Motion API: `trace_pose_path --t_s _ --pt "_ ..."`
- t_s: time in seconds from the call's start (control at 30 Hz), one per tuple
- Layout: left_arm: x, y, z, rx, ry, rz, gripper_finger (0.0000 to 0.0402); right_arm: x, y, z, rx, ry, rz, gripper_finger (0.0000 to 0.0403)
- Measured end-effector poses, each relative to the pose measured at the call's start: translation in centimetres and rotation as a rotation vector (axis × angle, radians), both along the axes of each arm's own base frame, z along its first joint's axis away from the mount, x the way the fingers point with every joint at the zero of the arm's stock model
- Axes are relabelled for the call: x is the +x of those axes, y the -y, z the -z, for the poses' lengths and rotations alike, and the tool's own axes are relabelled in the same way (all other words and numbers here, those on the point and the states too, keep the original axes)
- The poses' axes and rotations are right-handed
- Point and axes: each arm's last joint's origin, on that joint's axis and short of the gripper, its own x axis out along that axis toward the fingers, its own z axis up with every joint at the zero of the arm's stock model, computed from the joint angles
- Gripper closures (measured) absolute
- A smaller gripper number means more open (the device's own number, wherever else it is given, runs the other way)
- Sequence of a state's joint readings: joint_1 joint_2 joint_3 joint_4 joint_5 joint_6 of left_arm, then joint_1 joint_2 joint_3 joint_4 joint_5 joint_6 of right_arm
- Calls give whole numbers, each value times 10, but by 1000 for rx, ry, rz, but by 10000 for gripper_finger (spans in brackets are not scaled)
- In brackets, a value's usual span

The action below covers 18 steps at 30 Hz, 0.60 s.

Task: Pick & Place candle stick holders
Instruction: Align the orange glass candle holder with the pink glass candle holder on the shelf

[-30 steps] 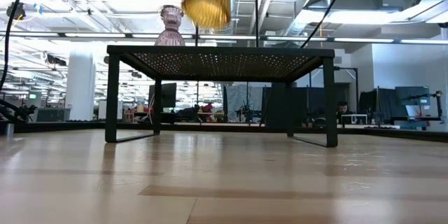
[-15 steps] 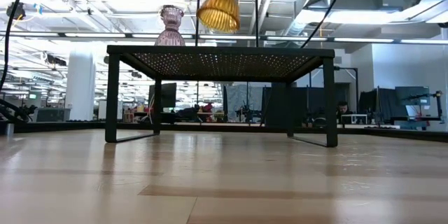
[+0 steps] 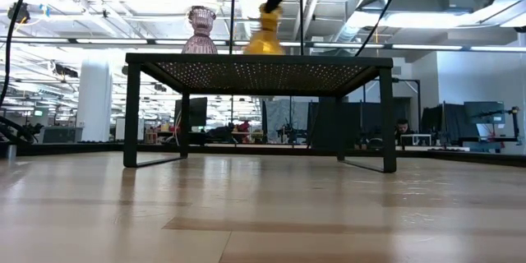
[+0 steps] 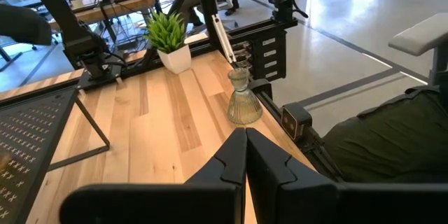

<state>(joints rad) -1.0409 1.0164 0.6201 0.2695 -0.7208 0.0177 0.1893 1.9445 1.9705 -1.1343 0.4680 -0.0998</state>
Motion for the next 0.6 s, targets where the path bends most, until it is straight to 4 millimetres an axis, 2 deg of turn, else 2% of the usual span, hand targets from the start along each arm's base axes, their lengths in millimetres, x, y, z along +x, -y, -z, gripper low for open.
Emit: trace_pose_path --t_s 0.4,0.6 --pt "-1 -1 11 5 -24 8 396 4 5 5 12 -18 19 400" --pt "-1 -1 11 6 -26 8 396 4 5 7 26 -23 16 343"
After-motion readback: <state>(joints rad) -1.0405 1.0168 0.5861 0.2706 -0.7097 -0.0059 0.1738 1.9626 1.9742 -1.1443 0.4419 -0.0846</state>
